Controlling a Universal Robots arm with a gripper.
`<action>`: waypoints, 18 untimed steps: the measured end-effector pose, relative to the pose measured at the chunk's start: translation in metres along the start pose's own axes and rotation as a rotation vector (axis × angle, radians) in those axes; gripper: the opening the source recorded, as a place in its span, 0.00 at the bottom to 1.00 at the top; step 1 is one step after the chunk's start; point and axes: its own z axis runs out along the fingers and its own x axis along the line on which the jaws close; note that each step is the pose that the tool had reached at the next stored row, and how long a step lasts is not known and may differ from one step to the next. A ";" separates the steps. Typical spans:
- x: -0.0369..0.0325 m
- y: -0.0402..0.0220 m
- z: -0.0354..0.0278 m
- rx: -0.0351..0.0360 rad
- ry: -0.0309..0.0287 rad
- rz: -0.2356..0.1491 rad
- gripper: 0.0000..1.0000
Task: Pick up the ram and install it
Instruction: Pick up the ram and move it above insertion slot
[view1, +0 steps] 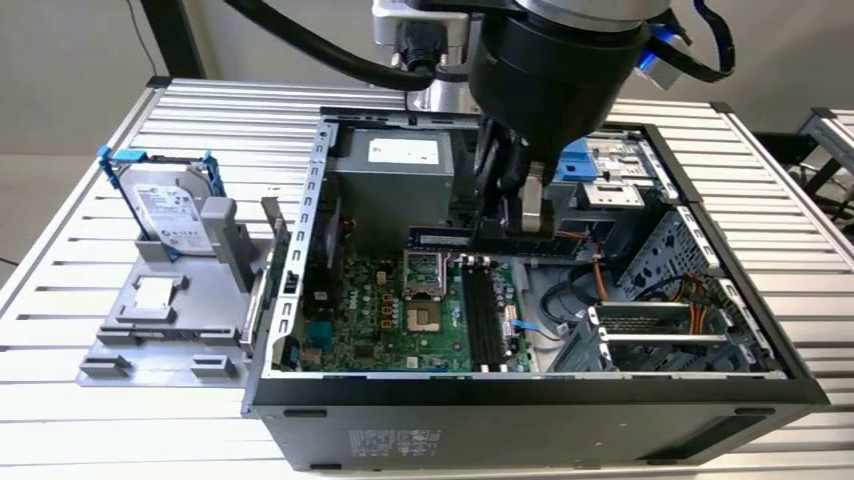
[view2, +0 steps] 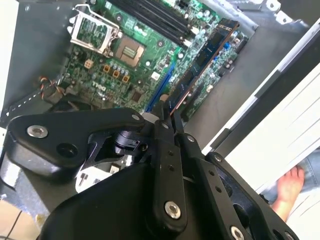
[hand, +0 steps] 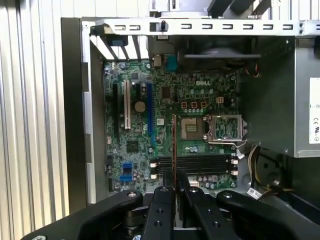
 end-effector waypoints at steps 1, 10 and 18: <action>-0.0002 -0.0027 -0.0001 0.0000 0.0000 0.000 0.00; -0.0014 -0.0279 -0.0014 0.0000 -0.0001 0.000 0.00; -0.0024 -0.0467 -0.0024 0.0005 -0.0005 0.011 0.00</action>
